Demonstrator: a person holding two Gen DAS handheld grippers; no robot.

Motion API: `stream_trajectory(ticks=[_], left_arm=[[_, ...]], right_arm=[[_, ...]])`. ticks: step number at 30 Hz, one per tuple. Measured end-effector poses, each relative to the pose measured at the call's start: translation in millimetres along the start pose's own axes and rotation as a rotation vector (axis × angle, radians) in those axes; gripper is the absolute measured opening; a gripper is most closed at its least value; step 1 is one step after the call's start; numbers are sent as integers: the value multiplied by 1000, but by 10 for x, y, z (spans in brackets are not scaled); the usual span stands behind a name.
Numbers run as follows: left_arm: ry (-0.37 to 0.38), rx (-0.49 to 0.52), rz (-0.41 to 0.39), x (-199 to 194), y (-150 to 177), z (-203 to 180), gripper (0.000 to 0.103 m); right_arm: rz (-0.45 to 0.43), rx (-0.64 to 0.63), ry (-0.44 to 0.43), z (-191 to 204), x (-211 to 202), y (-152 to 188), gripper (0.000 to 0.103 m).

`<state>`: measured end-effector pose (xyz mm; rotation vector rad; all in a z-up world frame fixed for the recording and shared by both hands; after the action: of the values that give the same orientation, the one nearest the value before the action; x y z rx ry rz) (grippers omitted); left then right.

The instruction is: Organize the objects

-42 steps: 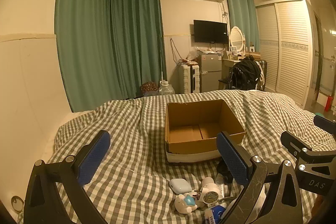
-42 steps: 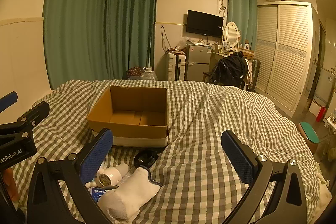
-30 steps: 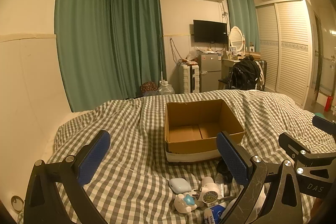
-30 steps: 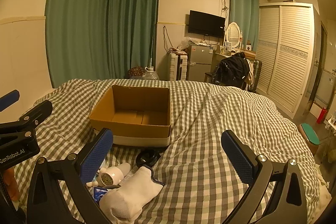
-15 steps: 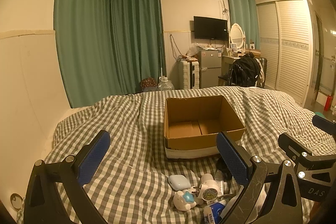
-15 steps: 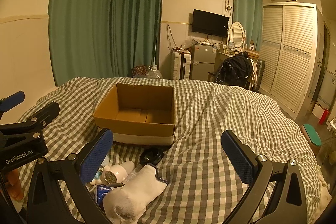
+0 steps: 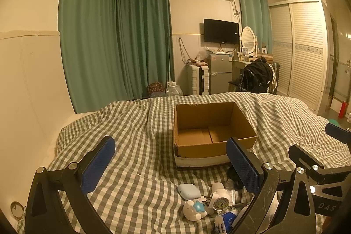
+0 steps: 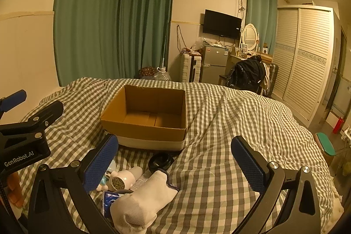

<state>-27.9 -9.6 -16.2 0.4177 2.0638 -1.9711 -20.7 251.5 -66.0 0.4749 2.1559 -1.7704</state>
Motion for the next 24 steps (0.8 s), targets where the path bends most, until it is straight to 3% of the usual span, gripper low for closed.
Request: stream_trajectory(ticks=[24], left_arm=[[20,-21,33,-35,33,64,103]], right_arm=[[12,-28,-16,65,-142,-49,103]])
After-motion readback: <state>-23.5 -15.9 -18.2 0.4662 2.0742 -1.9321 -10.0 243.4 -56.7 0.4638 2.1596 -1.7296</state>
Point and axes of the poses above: each gripper's, at about its wrist camera, not at the fingertips, and x roughly the way its jaws point, z to its left, y to its underside, the point moved 3 cm from there along x, roughly the way its jaws point, and after that the axes turned 7 degrees about -x, right-handed, at the moved point
